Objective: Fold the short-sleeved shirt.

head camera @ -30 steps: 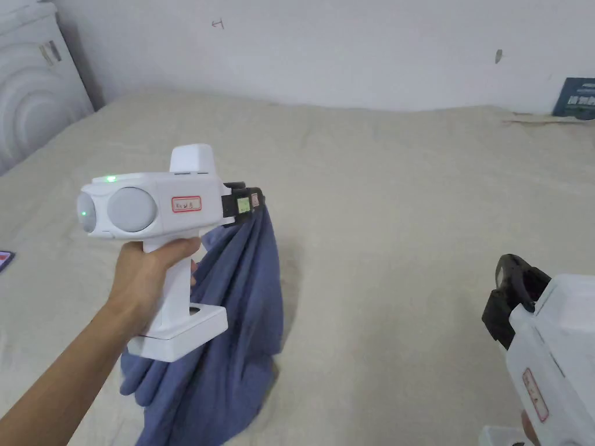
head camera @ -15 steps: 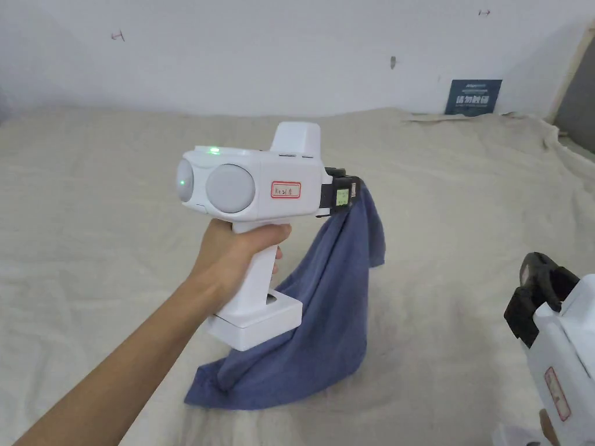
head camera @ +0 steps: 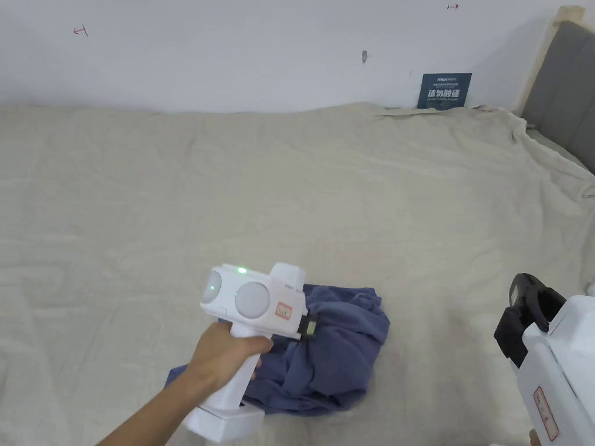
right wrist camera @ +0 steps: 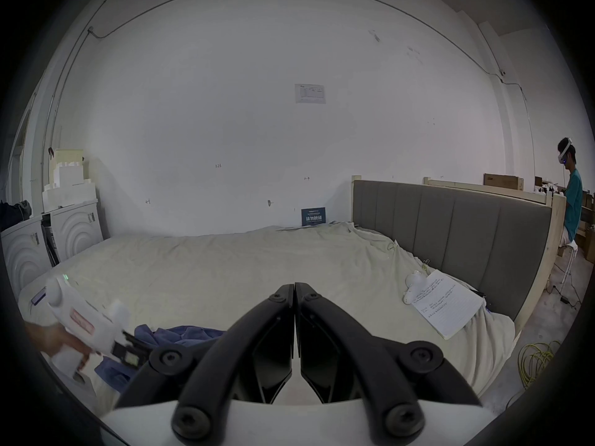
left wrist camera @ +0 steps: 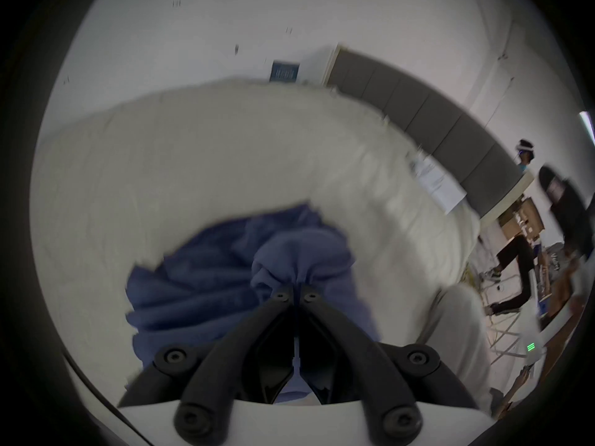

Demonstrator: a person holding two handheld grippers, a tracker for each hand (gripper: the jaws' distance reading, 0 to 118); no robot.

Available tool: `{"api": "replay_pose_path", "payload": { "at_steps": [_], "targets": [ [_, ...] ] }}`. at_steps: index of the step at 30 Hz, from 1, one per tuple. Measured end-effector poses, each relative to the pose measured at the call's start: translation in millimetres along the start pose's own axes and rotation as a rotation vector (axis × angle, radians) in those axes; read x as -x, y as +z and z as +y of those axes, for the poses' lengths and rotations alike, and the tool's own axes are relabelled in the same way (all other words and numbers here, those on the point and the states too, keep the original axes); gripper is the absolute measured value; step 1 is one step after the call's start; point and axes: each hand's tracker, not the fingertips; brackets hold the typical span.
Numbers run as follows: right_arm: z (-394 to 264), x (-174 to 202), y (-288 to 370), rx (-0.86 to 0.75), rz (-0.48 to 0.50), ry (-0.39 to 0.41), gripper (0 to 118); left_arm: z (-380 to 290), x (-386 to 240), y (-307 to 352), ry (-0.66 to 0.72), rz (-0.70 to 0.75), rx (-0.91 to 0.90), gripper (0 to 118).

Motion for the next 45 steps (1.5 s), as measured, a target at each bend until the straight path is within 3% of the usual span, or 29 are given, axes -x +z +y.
{"api": "replay_pose_path", "payload": {
  "at_steps": [6,7,9,10,12,13,14,23,29,33,36,40,43,45],
  "targets": [
    [-7.7,5.0,-2.5,0.024,0.012,0.004,1,-24.8,8.7,-38.3,0.062,0.027,0.084,0],
    [-8.8,5.5,-2.2,0.028,0.013,0.005,1,-23.1,9.0,-36.8,0.074,0.026,0.076,8],
    [-9.6,6.9,-1.9,0.034,0.016,0.005,1,-20.9,7.7,-33.0,0.083,0.03,0.072,32],
    [-9.6,7.9,-1.5,0.035,0.017,0.004,1,-20.9,6.3,-28.9,0.084,0.03,0.063,62],
    [-10.6,6.7,-2.0,0.034,0.022,0.003,1,-19.9,4.1,-18.3,0.081,0.055,0.016,102],
    [-9.3,7.8,-1.6,0.031,0.024,0.004,1,-21.5,2.0,-10.4,0.083,0.084,-0.016,116],
    [-7.9,8.9,-1.3,0.028,0.027,0.004,1,-21.0,2.0,-4.8,0.092,0.102,-0.038,117],
    [7.2,19.5,0.2,-0.022,0.049,0.013,1,-23.2,-4.3,106.1,0.051,0.184,-0.45,117],
    [13.7,28.9,2.6,-0.053,0.067,0.02,1,-46.2,-6.1,161.2,0.006,0.377,-0.721,115],
    [15.4,34.1,3.7,-0.065,0.077,0.028,1,-69.2,0.1,176.4,-0.026,0.485,-0.848,108],
    [15.7,37.3,4.2,-0.072,0.081,0.034,1,-86.4,6.5,184.2,-0.014,0.516,-0.911,84],
    [15.6,40.8,4.6,-0.075,0.088,0.032,1,-105.3,15.2,186.0,0.018,0.537,-0.975,16],
    [16.2,43.8,5.1,-0.078,0.094,0.032,1,-114.6,19.7,182.5,0.003,0.574,-0.975,0],
    [15.9,45.4,5.1,-0.079,0.097,0.032,1,-120.2,23.7,179.4,-0.01,0.578,-0.976,0]
  ]
}}
